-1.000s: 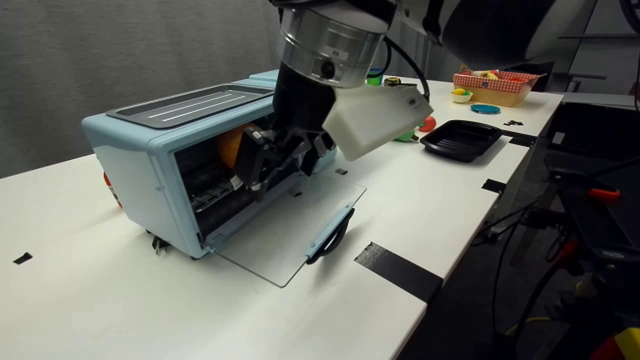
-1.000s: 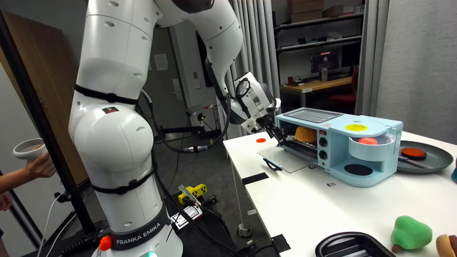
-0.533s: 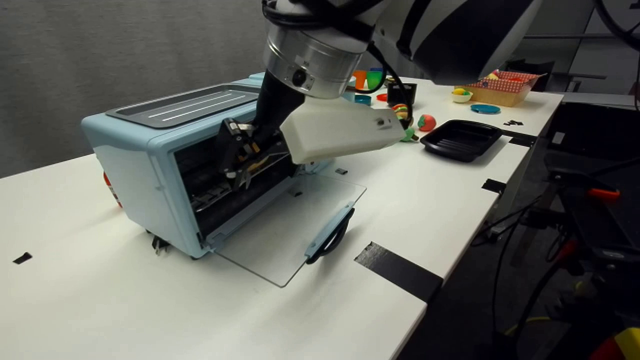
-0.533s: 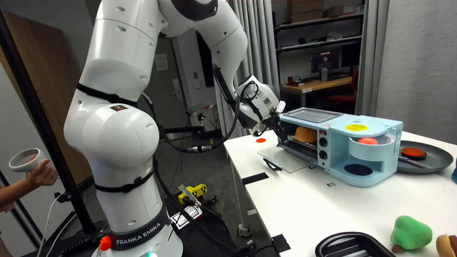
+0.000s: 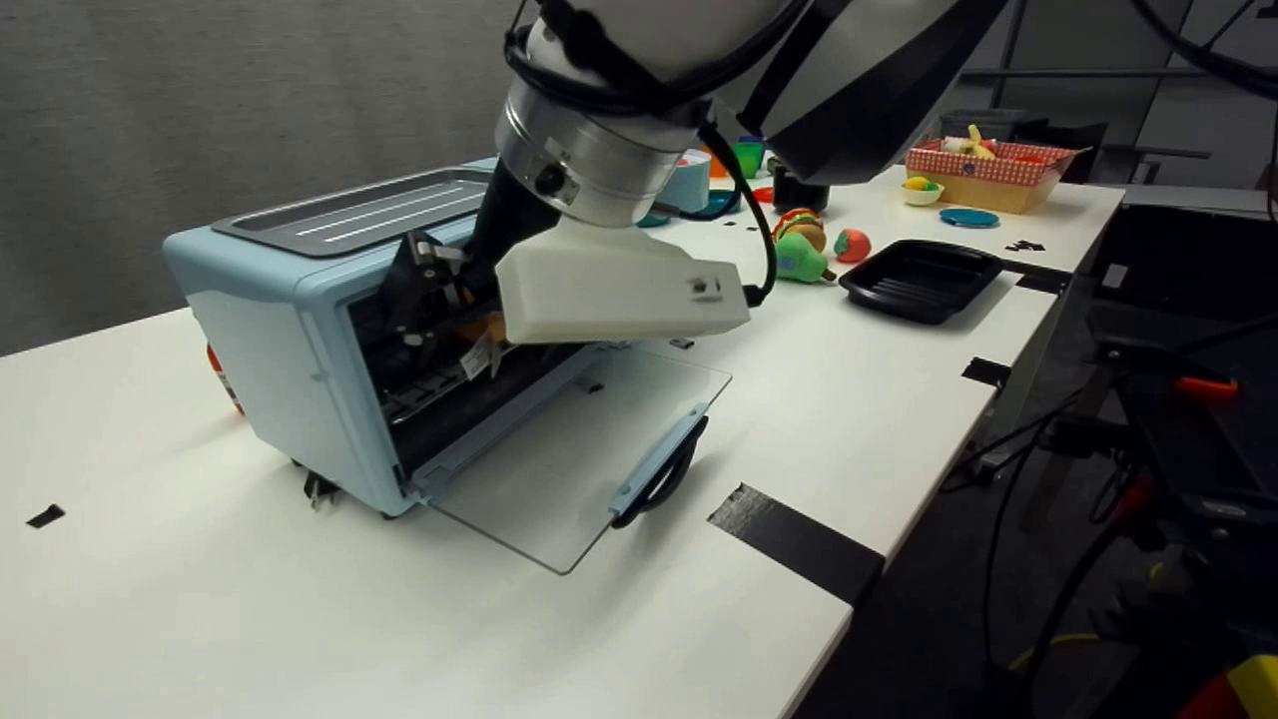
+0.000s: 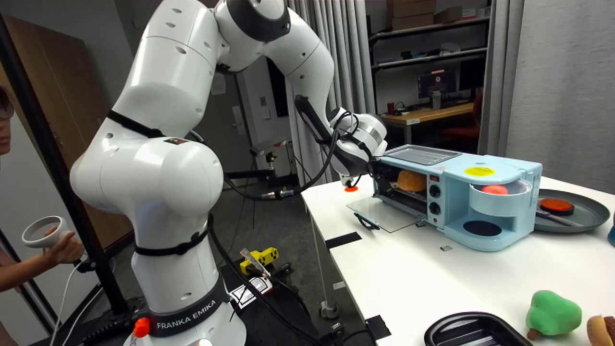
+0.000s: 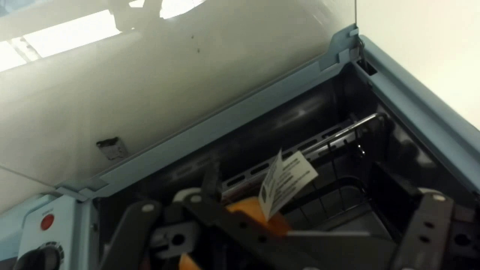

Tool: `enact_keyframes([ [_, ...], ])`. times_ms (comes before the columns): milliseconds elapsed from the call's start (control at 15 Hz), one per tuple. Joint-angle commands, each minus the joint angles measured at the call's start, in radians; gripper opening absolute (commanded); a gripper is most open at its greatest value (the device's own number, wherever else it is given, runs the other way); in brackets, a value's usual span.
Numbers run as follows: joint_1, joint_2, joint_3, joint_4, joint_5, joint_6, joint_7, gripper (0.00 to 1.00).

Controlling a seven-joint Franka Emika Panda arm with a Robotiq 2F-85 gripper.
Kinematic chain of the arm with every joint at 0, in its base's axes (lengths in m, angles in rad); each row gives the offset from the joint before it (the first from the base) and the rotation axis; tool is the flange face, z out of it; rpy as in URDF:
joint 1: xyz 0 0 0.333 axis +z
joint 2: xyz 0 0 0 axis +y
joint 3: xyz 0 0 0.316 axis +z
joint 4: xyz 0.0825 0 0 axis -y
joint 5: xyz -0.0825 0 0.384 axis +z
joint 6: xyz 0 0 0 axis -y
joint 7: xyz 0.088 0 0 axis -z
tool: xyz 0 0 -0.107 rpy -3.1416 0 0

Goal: Pull the tray out of the oven

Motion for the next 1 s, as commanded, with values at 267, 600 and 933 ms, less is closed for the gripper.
enact_keyframes([
  [267, 0.173, 0.202, -0.185, 0.127, -0.049, 0.078, 0.253, 1.00],
  [600, 0.248, 0.256, -0.293, 0.139, -0.028, 0.116, 0.322, 1.00],
  [933, 0.307, 0.267, -0.377, 0.123, -0.015, 0.147, 0.351, 1.00],
])
